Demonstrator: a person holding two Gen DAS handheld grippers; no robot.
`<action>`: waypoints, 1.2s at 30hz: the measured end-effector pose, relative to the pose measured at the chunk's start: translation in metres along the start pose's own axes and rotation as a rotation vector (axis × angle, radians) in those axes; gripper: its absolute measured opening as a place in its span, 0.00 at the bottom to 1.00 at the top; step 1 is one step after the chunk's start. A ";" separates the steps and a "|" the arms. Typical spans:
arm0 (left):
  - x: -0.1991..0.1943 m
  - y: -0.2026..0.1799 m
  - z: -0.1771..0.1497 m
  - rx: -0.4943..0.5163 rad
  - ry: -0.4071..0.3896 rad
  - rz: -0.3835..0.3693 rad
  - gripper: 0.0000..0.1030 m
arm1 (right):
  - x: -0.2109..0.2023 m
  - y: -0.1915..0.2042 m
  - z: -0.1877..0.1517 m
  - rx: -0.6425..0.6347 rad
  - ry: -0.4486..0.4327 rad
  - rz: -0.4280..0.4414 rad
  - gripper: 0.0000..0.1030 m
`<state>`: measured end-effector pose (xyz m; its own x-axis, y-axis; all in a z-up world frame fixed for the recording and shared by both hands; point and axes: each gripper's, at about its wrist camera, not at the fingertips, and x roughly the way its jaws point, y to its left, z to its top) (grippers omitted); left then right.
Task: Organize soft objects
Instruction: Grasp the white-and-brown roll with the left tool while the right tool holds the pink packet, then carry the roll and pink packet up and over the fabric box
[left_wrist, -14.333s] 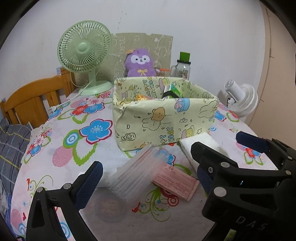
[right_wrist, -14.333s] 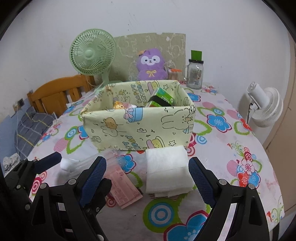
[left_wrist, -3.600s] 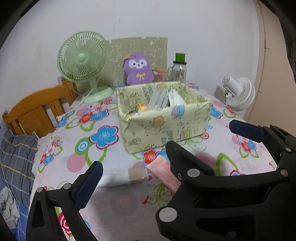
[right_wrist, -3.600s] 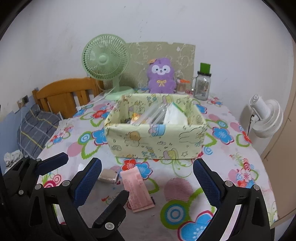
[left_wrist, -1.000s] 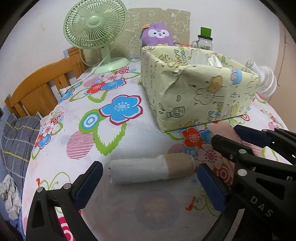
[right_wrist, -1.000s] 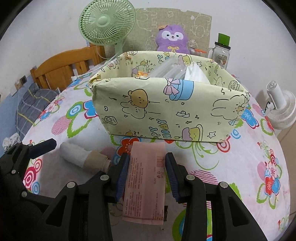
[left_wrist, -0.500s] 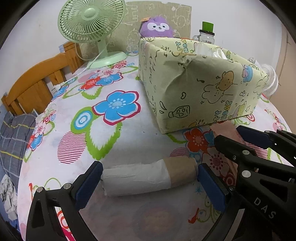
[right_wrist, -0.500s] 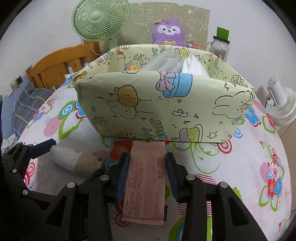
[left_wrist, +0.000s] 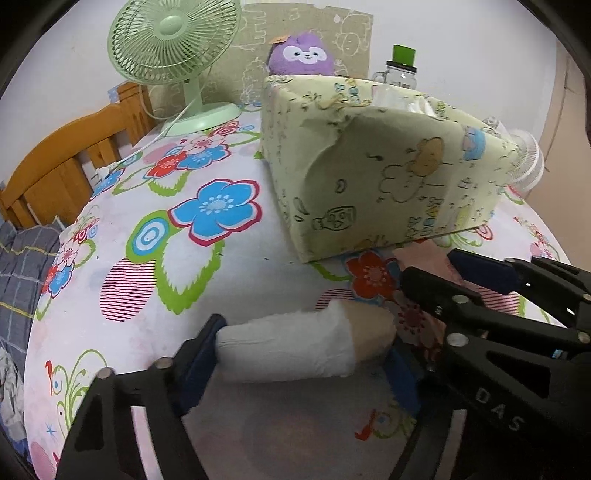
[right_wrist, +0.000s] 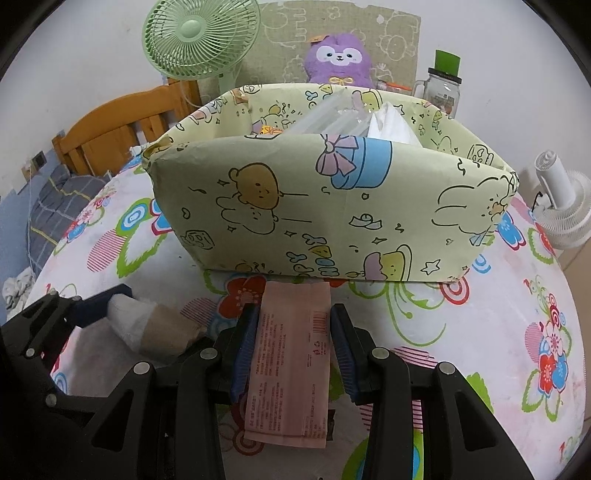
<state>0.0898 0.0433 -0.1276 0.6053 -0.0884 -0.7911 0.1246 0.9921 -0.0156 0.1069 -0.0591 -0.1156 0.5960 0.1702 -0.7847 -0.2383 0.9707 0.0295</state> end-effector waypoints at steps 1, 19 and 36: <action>-0.001 -0.001 0.000 0.003 0.000 -0.004 0.68 | -0.001 0.000 0.000 0.000 -0.001 -0.001 0.42; -0.018 -0.020 -0.005 0.006 -0.012 -0.041 0.47 | -0.024 -0.006 -0.009 0.020 -0.030 0.002 0.42; -0.041 -0.043 0.005 0.030 -0.057 -0.048 0.44 | -0.053 -0.022 -0.005 0.040 -0.074 -0.003 0.42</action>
<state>0.0638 0.0037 -0.0918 0.6420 -0.1414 -0.7536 0.1771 0.9836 -0.0336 0.0766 -0.0904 -0.0778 0.6521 0.1776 -0.7370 -0.2063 0.9771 0.0530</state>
